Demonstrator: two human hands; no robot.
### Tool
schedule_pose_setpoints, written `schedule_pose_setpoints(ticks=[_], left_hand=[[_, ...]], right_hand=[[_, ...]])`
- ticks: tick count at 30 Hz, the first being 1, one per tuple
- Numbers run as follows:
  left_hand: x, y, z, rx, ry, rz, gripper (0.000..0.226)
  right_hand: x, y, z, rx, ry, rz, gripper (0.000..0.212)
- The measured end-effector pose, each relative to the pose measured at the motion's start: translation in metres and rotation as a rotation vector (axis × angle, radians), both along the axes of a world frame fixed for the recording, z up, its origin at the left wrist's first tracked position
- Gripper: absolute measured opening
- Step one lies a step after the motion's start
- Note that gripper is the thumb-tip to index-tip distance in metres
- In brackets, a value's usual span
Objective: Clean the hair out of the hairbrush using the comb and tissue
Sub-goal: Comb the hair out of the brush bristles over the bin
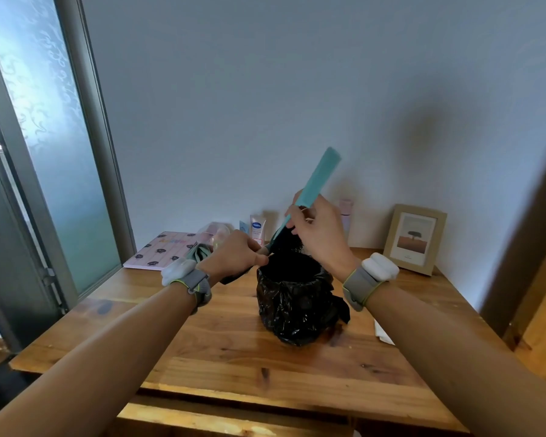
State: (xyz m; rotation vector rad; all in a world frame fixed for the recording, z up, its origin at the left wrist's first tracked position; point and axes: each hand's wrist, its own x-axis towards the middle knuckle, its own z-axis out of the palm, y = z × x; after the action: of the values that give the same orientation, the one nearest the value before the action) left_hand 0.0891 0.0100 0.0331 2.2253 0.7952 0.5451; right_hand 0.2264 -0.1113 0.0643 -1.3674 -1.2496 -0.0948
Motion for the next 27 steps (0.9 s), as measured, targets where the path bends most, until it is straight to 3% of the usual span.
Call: schedule_pose_setpoints(ticks=[2, 5, 10, 16, 19, 27], left_hand=[[-0.001, 0.002, -0.002, 0.009, -0.004, -0.002, 0.042], [-0.003, 0.004, -0.006, 0.016, 0.029, 0.009, 0.023], [-0.004, 0.005, -0.009, 0.046, -0.012, 0.043, 0.020], [-0.005, 0.002, -0.003, 0.045, -0.061, -0.005, 0.050], [-0.005, 0.001, -0.002, 0.060, -0.066, -0.021, 0.054], [-0.006, 0.000, -0.001, 0.085, -0.113, -0.038, 0.058]], right_hand=[[-0.003, 0.004, -0.005, -0.085, -0.067, 0.009, 0.007], [-0.004, 0.005, -0.010, -0.115, -0.097, 0.003, 0.010], [-0.001, 0.003, -0.010, -0.129, -0.100, -0.030, 0.009], [0.000, 0.007, -0.004, 0.024, 0.020, -0.067, 0.008], [-0.002, 0.013, -0.001, 0.080, 0.066, -0.086, 0.015], [0.001, 0.017, 0.008, 0.098, 0.031, -0.164, 0.008]])
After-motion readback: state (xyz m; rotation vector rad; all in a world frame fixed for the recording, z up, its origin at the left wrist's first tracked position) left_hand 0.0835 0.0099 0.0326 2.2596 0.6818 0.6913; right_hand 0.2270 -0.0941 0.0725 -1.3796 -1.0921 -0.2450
